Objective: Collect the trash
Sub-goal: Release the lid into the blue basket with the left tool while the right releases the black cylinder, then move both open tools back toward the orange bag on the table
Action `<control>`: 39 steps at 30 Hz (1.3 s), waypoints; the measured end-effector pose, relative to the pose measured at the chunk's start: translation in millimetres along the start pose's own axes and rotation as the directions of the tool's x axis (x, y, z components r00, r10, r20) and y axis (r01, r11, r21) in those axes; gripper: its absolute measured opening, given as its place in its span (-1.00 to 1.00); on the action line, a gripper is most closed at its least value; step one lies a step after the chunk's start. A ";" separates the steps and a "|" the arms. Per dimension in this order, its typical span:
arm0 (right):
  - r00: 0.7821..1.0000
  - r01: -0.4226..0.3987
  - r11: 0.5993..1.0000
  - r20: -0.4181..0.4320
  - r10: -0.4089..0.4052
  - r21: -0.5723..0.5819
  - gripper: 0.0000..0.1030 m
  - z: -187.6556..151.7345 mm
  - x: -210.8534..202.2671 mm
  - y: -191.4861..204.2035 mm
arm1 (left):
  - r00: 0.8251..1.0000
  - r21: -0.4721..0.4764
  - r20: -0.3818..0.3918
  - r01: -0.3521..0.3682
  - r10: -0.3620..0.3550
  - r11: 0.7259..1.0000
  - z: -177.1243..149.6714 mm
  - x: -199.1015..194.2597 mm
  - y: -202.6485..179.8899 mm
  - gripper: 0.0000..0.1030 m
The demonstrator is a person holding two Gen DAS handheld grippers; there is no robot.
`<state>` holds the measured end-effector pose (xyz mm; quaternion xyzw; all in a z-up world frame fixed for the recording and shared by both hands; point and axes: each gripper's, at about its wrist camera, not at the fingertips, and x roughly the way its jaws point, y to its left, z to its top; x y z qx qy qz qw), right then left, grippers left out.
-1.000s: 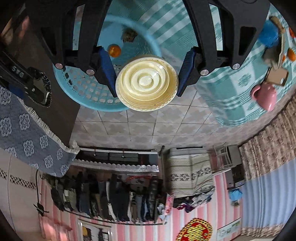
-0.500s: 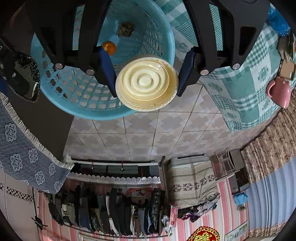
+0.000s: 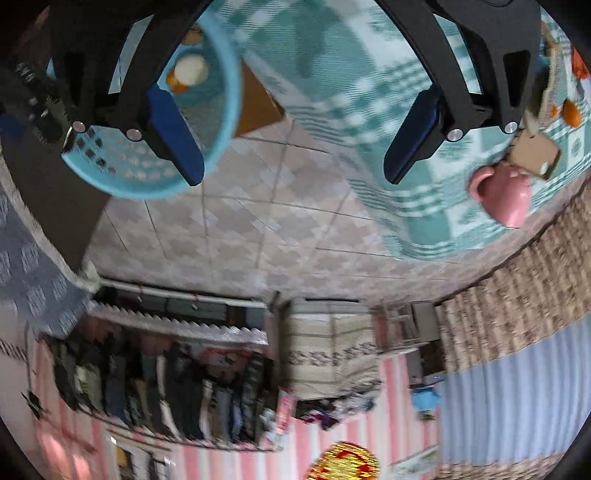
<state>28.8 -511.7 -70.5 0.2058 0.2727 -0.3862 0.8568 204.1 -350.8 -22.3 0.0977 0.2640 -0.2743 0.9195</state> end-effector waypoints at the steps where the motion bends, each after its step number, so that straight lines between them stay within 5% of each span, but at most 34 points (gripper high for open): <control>1: 1.000 -0.005 1.000 -0.004 0.005 -0.010 0.53 0.5 3.2 8.0 | 1.000 -0.009 0.007 -0.010 0.010 1.000 1.7 -2.7 4.6 0.89; 8: 0.999 -0.044 0.999 -0.013 0.044 -0.008 0.55 1.1 11.1 26.5 | 0.995 -0.046 0.032 -0.090 0.092 0.995 6.0 -21.0 39.1 0.89; 12: 0.999 -0.046 0.998 -0.025 0.045 -0.034 0.77 -2.9 13.4 30.8 | 0.991 -0.032 0.051 -0.124 0.126 0.992 1.4 -32.6 44.1 0.89; 27: 0.994 -0.091 0.990 0.059 0.097 -0.108 0.90 -12.6 -38.4 68.1 | 0.982 -0.099 0.116 -0.138 0.149 0.986 -22.8 -126.4 93.2 0.90; 34: 0.972 -0.195 0.956 0.089 0.218 -0.218 0.90 -24.6 -69.1 105.4 | 0.961 -0.162 0.136 -0.218 0.241 0.962 -39.4 -171.9 147.0 0.90; 39: 0.939 -0.309 0.908 0.063 0.339 -0.283 0.91 -34.9 -81.9 125.5 | 0.923 -0.175 0.119 -0.344 0.366 0.923 -67.4 -197.6 186.7 0.90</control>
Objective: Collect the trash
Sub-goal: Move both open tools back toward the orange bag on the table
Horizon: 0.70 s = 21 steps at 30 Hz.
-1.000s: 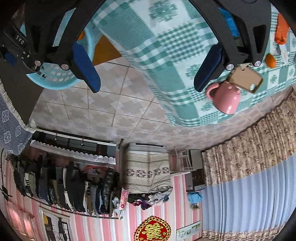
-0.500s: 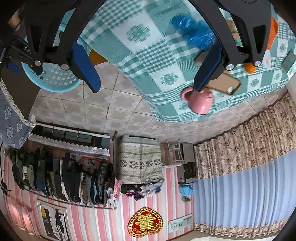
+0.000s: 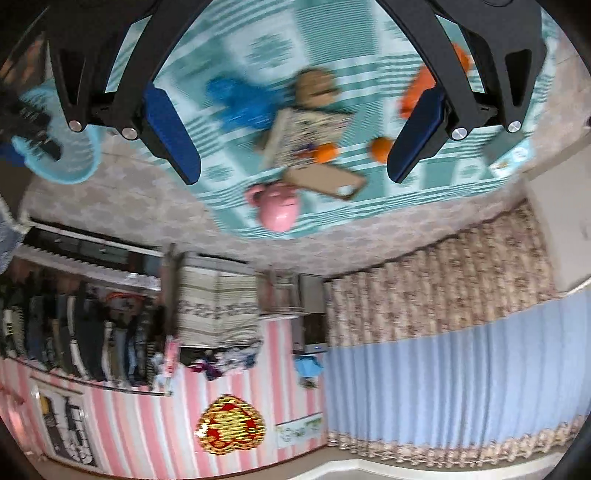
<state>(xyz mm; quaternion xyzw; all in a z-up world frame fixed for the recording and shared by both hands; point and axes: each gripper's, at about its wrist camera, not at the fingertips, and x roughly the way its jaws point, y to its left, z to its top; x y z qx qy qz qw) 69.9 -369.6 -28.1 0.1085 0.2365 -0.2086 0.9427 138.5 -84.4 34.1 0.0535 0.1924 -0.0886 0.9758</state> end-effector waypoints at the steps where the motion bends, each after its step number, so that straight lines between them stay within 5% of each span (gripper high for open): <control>1: 1.000 -0.010 1.000 0.002 0.010 -0.001 0.91 -0.8 -2.2 2.3 | 1.000 -0.011 -0.011 -0.011 0.010 1.000 -4.3 -0.4 9.9 0.90; 13: 0.990 -0.119 0.991 -0.077 0.115 -0.057 0.91 -14.2 10.1 58.5 | 0.973 -0.084 -0.183 -0.156 0.139 0.984 -75.5 12.5 119.2 0.90; 21: 0.982 -0.167 0.976 -0.111 0.152 -0.143 0.91 -24.8 17.3 104.2 | 0.946 -0.136 -0.287 -0.193 0.148 0.972 -114.6 31.7 157.0 0.90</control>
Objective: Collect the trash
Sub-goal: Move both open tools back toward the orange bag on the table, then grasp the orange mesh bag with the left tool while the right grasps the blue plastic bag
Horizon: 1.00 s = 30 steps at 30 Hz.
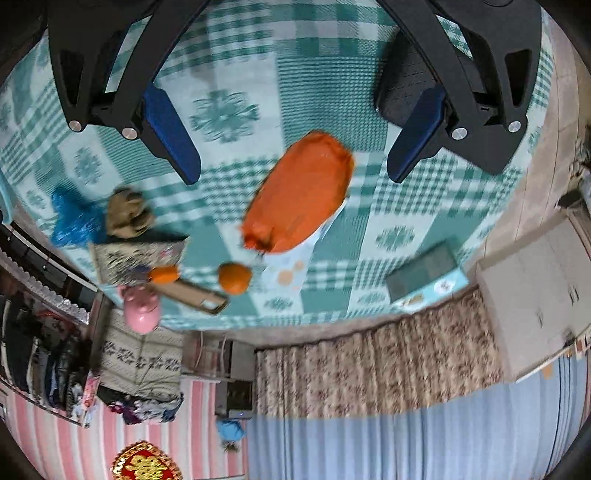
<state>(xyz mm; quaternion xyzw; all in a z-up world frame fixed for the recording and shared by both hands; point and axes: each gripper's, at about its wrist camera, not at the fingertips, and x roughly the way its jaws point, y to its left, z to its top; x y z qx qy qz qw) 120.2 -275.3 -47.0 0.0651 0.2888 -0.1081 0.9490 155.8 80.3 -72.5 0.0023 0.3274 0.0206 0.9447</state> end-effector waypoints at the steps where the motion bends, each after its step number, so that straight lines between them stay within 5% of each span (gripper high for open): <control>1: 1.000 -0.010 1.000 -0.007 0.010 -0.003 0.91 -0.5 2.5 5.4 | 1.000 -0.008 -0.009 -0.001 0.001 1.000 -1.0 2.8 2.3 0.90; 13: 0.998 -0.046 0.992 -0.039 0.041 -0.119 0.91 -2.9 28.8 49.4 | 0.992 -0.065 -0.125 0.014 -0.022 0.998 14.4 53.9 12.6 0.80; 20: 0.988 -0.149 0.972 -0.077 0.137 -0.183 0.91 -3.9 47.0 83.3 | 0.986 -0.081 -0.148 0.066 -0.077 0.995 8.3 56.5 14.0 0.31; 23: 0.983 -0.178 0.961 -0.093 0.161 -0.213 0.87 -2.9 58.6 100.2 | 0.979 -0.078 -0.181 0.078 -0.091 0.994 7.8 64.3 12.2 -0.18; 24: 0.981 -0.186 0.959 -0.101 0.168 -0.215 0.82 -2.7 62.3 102.2 | 0.980 -0.074 -0.181 0.073 -0.086 0.995 8.0 64.6 11.6 -0.23; 27: 0.964 -0.242 0.948 -0.162 0.211 -0.208 -0.03 -4.6 77.2 107.1 | 0.982 -0.034 -0.176 0.058 -0.064 0.998 8.7 63.0 10.4 -0.52; 30: 0.948 -0.295 0.935 -0.178 0.262 -0.194 -0.41 -3.6 75.9 105.8 | 0.984 -0.023 -0.168 0.048 -0.051 0.999 9.3 60.5 14.1 -0.78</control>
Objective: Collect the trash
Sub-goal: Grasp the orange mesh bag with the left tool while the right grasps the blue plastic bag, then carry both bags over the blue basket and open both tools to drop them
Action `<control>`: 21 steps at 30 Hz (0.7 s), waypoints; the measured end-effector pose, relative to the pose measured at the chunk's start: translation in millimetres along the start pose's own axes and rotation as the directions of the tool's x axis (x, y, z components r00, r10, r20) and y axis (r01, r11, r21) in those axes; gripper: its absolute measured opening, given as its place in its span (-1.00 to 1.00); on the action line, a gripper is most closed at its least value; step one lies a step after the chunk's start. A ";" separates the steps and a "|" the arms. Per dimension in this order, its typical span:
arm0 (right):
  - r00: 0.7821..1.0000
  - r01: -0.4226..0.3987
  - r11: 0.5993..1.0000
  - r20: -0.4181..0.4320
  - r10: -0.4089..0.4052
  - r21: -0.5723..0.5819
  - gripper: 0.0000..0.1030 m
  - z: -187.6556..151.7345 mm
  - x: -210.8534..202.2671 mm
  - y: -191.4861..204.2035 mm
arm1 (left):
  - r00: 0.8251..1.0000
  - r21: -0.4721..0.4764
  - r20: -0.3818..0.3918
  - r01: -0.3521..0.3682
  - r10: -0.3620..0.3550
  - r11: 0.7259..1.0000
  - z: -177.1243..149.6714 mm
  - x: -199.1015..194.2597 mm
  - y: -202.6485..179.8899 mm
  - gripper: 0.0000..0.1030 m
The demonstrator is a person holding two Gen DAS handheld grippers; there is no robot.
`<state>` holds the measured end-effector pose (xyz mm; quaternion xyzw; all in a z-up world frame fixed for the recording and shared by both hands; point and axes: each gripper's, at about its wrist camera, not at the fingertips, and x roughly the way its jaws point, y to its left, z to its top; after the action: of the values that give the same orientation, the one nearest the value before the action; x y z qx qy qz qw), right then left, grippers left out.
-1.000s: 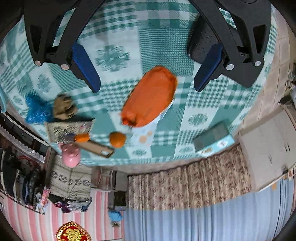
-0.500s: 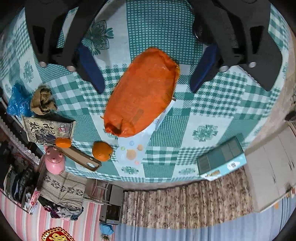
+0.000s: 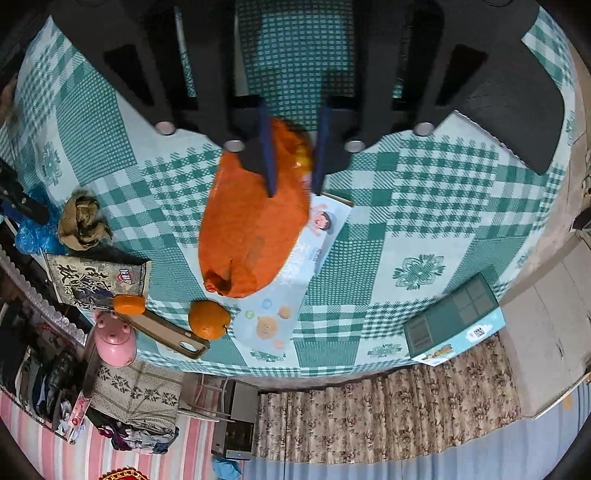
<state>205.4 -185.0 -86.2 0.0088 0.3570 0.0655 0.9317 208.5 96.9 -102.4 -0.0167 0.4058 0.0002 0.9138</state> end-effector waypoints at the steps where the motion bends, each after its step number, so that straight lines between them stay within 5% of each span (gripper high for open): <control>1: 1.000 -0.005 1.000 0.004 0.005 -0.001 -0.49 0.4 -2.1 -0.5 | 1.000 -0.004 0.010 0.002 -0.002 1.000 0.1 -2.6 1.1 -0.80; 14: 0.992 0.054 0.983 0.107 -0.073 0.178 -0.63 -6.5 -65.8 -75.8 | 0.989 0.055 0.142 0.028 -0.035 0.998 13.0 -60.1 -20.8 -0.93; 21: 0.975 0.120 0.976 0.162 -0.150 0.179 -0.63 -10.2 -100.7 -97.3 | 0.963 0.141 0.252 0.058 -0.093 0.988 32.1 -106.7 -62.5 -0.93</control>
<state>135.8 -294.6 -33.1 0.0687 0.2783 -0.0296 0.9576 161.6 36.8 0.2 0.0283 0.2817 -0.0594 0.9572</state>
